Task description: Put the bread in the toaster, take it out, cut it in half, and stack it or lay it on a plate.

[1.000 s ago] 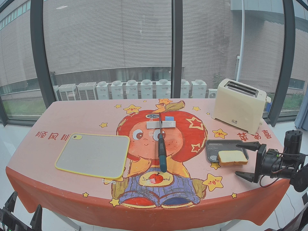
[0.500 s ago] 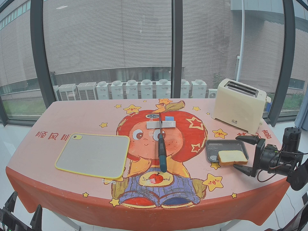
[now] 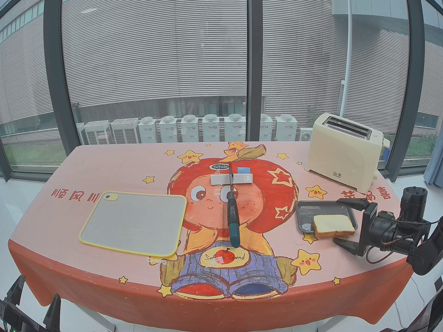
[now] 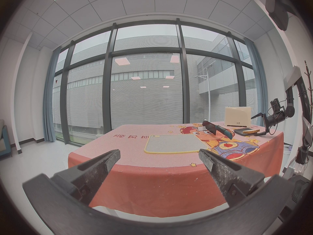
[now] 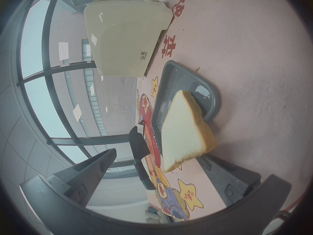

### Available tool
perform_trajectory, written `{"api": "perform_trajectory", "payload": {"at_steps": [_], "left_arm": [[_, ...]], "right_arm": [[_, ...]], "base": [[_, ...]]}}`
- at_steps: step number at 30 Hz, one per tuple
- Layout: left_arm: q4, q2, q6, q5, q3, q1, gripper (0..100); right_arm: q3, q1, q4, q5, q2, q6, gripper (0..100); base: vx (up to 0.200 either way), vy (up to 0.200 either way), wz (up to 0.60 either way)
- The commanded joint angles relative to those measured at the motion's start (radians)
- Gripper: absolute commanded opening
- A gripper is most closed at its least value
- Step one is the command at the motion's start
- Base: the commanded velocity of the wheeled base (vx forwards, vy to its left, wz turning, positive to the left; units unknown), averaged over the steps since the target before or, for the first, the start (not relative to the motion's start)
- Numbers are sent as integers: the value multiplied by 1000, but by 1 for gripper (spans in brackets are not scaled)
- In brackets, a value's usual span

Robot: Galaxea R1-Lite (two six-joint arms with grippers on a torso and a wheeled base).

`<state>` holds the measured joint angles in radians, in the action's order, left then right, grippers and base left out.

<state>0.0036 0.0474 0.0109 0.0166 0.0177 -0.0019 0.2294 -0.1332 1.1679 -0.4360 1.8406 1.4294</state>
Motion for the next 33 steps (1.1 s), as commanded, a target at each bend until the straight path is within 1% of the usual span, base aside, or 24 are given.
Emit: {"api": "perform_trajectory", "payload": {"at_steps": [1,3,6,9,33], "left_arm": [[-1,2,0,0,-18,0,100],[-1,2,0,0,-18,0,100],[-1,2,0,0,-18,0,100],[-1,2,0,-1,-18,0,100],[-1,2,0,0,-18,0,100]], "right_arm": [[-2,0,-2,22,2,2,100],[-7,0,-1,25,0,3,100],[-8,-2,-1,33,-11,25,100],[-7,-3,-1,33,-31,36,100],[-4,-3,-2,33,-24,40,100]], "base": [[0,0,0],[0,0,0],[0,0,0],[0,0,0],[0,0,0]]}}
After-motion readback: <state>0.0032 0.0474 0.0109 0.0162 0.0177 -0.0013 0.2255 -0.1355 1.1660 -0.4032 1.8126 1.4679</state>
